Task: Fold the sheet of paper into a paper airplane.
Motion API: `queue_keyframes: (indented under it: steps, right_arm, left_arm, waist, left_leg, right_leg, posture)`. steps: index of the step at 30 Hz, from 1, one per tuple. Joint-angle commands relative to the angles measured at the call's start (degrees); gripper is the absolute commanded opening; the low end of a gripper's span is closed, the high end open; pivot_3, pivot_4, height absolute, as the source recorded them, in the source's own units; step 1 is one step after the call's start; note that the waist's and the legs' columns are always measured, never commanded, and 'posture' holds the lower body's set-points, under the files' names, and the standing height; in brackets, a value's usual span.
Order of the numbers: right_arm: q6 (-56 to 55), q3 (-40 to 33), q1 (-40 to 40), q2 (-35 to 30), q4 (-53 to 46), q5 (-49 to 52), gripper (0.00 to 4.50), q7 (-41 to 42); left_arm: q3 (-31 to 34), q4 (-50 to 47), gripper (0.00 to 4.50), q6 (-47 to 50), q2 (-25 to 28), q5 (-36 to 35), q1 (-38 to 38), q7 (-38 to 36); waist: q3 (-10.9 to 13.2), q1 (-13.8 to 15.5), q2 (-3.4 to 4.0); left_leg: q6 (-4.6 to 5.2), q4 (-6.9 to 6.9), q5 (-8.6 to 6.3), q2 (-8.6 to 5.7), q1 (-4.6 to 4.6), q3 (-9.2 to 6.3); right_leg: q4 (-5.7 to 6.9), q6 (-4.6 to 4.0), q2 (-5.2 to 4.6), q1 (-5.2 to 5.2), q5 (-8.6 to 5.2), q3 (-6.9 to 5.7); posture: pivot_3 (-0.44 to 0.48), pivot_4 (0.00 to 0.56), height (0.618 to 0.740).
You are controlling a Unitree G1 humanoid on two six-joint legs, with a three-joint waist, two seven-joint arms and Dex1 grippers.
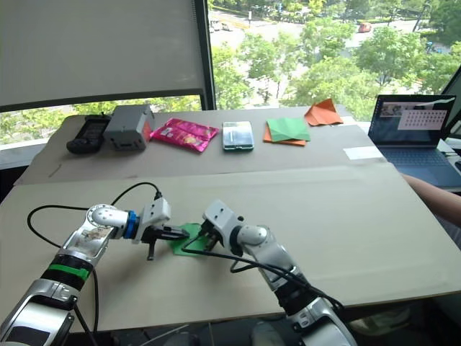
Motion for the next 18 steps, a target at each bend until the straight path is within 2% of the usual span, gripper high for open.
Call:
queue_keyframes:
  steps: [1, 18]
  right_arm:
    - [3.2, 1.7, 1.9, -0.3, 1.2, -0.7, 0.05, 0.0]
    - [4.4, 2.2, 2.7, -0.6, -0.5, -0.4, 0.05, 0.2]
  left_arm:
    - [-0.9, 2.8, 0.00, 0.6, 2.4, 1.9, 1.9, -0.8]
    - [1.2, 7.6, 0.00, -0.4, 5.4, 2.2, 2.1, 0.8]
  waist:
    - [0.0, -0.2, -0.01]
    - [-0.1, -0.7, 0.01]
  left_leg:
    - [0.00, -0.05, 0.00, 0.00, 0.01, 0.00]
    - [0.00, -0.24, 0.00, 0.00, 0.13, -0.01]
  right_leg:
    - [0.00, 0.00, 0.00, 0.00, 0.00, 0.00]
    - [0.00, -0.05, 0.00, -0.01, -0.03, 0.00]
  posture:
    - [0.000, 0.150, 0.740]
    - [0.000, 0.150, 0.740]
